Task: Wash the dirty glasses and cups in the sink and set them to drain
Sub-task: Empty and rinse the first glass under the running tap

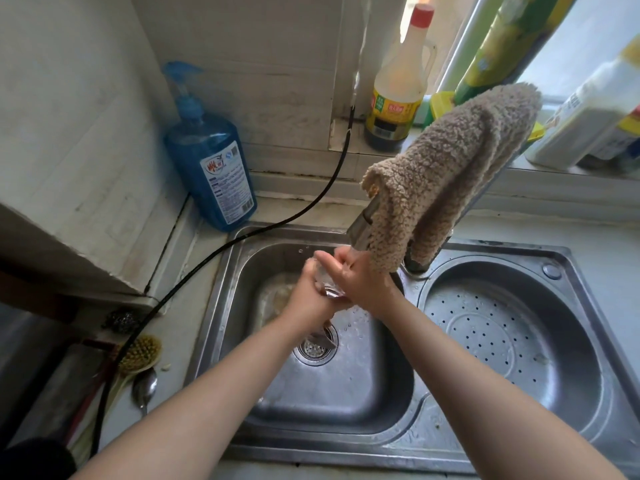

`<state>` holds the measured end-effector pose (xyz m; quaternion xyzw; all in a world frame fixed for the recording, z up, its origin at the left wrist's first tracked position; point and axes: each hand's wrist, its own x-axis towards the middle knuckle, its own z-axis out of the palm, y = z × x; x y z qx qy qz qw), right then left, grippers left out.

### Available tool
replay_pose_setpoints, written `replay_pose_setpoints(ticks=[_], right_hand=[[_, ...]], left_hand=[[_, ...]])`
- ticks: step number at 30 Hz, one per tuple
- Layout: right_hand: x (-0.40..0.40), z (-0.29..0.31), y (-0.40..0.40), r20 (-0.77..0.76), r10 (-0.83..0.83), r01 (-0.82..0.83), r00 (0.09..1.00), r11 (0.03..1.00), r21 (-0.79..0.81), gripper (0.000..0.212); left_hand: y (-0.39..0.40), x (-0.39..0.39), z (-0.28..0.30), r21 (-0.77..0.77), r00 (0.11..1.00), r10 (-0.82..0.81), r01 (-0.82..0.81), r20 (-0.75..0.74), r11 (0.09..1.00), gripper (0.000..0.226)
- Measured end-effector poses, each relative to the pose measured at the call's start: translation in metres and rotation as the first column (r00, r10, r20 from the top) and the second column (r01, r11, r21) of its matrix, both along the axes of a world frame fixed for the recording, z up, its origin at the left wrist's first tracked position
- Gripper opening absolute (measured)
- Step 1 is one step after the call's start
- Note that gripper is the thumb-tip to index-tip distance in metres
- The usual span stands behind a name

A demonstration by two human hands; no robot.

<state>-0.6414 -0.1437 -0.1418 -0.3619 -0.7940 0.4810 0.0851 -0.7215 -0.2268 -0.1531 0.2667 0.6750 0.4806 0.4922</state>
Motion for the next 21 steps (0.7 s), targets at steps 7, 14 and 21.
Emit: replay_pose_setpoints(ticks=[7, 14, 21], right_hand=[[0.022, 0.003, 0.000, -0.244, -0.138, 0.154, 0.960, 0.987, 0.047, 0.047], [0.014, -0.006, -0.010, 0.120, -0.124, 0.055, 0.985, 0.883, 0.466, 0.042], [0.028, -0.001, -0.007, -0.057, 0.143, -0.146, 0.988, 0.988, -0.059, 0.009]], left_hand=[[-0.005, -0.011, 0.010, 0.008, 0.851, -0.214, 0.240, 0.480, 0.971, 0.032], [0.002, 0.006, -0.003, -0.028, 0.979, -0.206, 0.206, 0.003, 0.978, 0.090], [0.001, -0.008, -0.004, -0.027, 0.993, -0.114, 0.115, 0.013, 0.993, 0.085]])
